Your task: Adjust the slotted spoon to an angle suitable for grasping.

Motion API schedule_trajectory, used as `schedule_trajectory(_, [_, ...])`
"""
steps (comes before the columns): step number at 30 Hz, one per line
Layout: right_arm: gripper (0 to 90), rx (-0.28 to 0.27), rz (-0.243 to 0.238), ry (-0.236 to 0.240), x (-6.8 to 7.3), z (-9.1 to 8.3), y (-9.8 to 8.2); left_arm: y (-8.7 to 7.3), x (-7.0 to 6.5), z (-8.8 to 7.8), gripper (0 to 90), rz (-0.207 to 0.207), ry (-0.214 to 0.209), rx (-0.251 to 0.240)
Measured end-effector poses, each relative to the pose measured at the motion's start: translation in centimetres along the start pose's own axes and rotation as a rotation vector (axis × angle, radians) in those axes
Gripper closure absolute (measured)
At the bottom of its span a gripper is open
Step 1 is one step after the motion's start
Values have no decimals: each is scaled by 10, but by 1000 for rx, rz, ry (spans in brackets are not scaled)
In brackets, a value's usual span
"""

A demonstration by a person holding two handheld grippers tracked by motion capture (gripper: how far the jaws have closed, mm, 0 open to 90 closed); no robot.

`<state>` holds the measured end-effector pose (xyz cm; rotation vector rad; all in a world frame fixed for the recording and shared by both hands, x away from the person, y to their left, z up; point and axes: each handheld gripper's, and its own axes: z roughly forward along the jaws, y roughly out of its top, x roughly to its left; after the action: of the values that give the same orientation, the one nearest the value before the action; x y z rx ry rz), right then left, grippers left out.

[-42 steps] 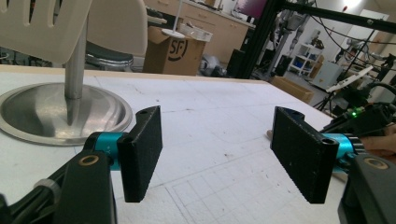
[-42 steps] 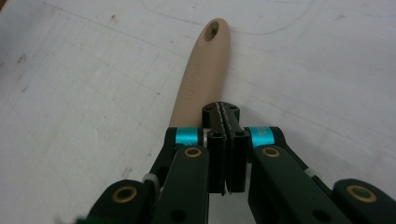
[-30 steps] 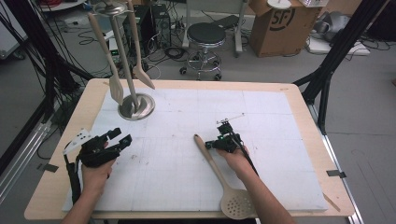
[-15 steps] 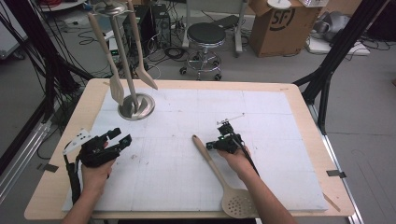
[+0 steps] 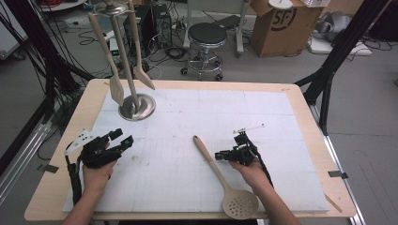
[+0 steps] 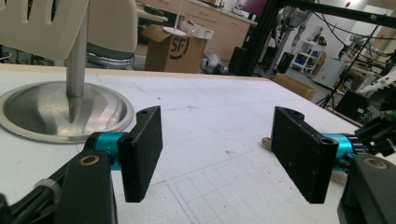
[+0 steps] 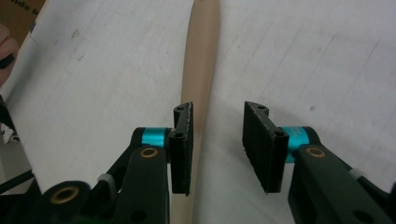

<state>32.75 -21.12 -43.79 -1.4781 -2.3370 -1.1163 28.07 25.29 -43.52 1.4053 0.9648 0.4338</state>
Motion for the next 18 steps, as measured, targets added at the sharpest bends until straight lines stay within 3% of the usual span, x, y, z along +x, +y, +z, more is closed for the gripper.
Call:
schedule_trajectory(4, [601, 26, 30, 19, 6, -2, -7, 0, 0, -1, 348, 0, 1, -4])
schedule_trajectory(12, [600, 53, 14, 24, 14, -1, -14, 1, 0, 1, 348, 2, -4, -7])
schedule_trajectory(18, [598, 47, 35, 29, 16, -1, -19, 1, 0, 2, 348, 1, -5, -10])
